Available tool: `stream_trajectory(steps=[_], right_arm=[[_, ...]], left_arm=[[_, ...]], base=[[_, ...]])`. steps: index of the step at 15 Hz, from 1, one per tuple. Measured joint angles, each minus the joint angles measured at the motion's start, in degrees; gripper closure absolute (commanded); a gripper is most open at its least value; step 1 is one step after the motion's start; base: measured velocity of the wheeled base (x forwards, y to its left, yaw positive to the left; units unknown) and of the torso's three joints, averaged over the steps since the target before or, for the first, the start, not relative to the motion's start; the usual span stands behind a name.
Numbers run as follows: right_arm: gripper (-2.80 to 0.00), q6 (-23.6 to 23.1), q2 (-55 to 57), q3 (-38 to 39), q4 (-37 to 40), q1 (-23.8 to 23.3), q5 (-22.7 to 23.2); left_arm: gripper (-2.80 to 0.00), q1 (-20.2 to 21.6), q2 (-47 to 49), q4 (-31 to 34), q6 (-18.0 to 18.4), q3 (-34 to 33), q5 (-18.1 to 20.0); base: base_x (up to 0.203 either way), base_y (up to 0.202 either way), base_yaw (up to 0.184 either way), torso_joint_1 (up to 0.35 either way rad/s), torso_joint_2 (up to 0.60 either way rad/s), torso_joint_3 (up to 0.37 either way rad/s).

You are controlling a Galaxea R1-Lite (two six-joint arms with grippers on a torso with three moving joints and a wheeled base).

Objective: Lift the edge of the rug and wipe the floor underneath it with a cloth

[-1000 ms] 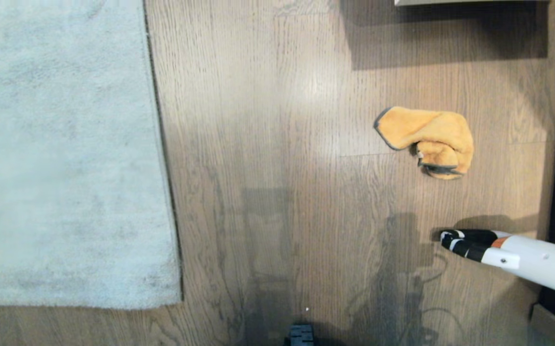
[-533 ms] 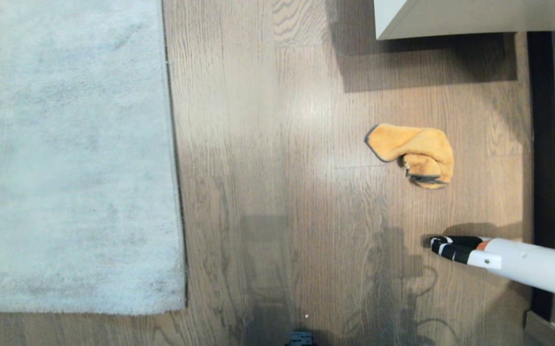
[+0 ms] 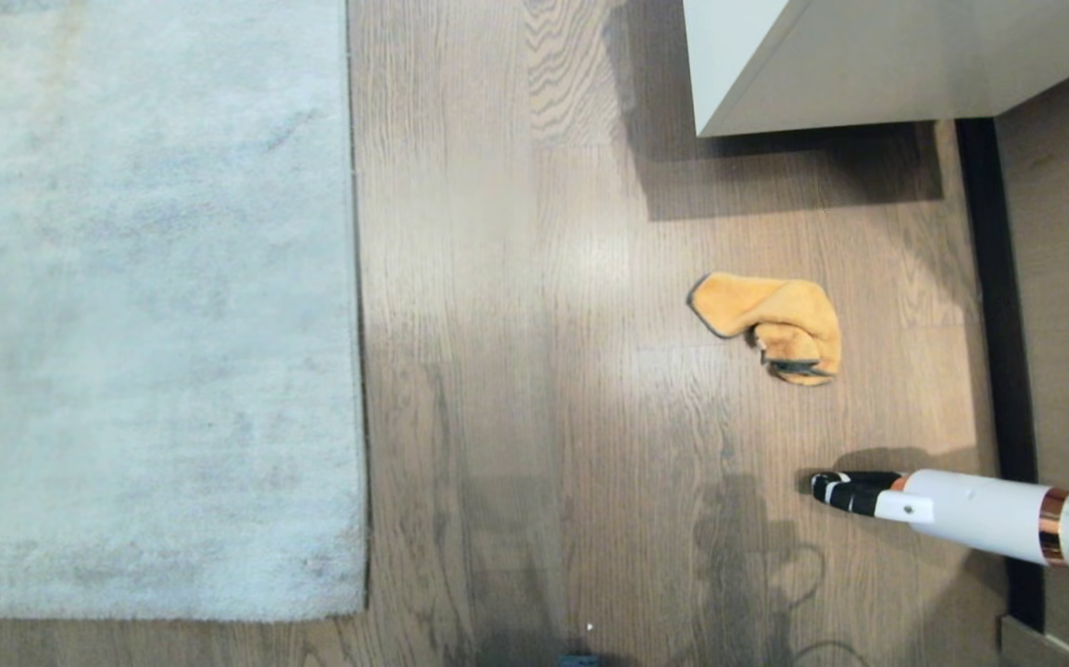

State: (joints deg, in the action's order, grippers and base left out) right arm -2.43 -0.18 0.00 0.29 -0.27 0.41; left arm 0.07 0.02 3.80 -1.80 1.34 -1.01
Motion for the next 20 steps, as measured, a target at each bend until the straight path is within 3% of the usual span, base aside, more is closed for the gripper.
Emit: stream_trajectory(steps=[20], right_arm=[[0.00,0.2,0.1,0.0,-0.1,0.0,0.0]], left_arm=[[0.00,0.0,0.0,0.1,0.0,0.1,0.2]], base=[[0.000,0.000,0.000,0.002,0.00,0.204]])
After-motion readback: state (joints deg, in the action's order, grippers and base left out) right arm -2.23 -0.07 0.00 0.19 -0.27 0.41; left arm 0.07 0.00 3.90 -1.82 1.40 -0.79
